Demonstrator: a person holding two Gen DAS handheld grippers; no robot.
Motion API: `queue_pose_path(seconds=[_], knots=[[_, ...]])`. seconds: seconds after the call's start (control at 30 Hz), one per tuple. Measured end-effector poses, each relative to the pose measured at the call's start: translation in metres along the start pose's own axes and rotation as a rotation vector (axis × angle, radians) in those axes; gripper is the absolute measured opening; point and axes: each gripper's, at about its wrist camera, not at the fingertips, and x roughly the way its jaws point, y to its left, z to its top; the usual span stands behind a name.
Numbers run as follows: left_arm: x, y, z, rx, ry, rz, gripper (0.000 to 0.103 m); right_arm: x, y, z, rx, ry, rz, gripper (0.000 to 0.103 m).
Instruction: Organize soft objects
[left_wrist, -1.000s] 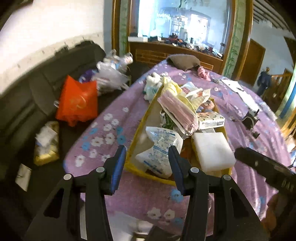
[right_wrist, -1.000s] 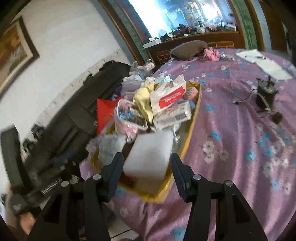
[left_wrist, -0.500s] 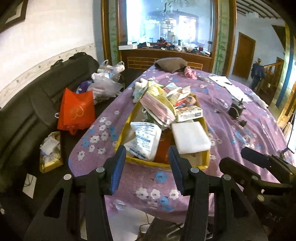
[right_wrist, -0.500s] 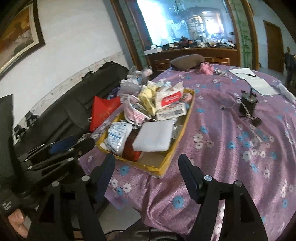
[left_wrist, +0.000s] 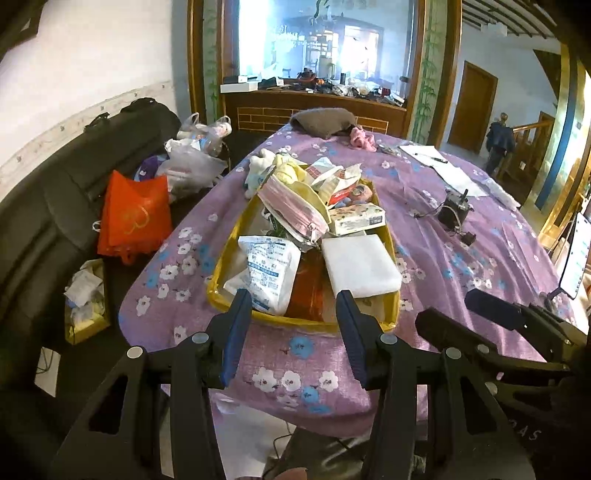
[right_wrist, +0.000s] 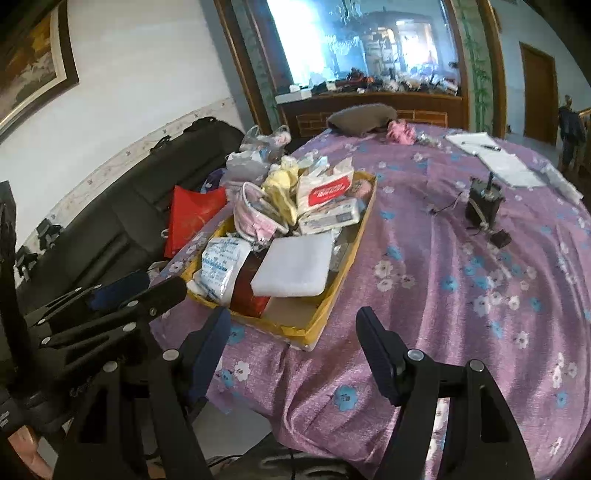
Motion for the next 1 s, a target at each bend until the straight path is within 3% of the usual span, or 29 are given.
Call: queue_pose_path(seconds=[0.4, 0.67, 1.0], knots=[[0.034, 0.005, 0.005, -0.03, 0.088, 0.029, 0.048, 0.024, -0.016, 0.005, 0.045, 0.044, 0.005, 0.07], [0.038, 0.007, 0.013, -0.02, 0.047, 0.068, 0.048, 0.033, -0.02, 0.02, 0.048, 0.046, 0.021, 0.07], [0.039, 0.01, 0.016, -0.015, 0.051, 0.079, 0.048, 0.036, -0.012, 0.022, 0.019, 0.046, 0.003, 0.07]])
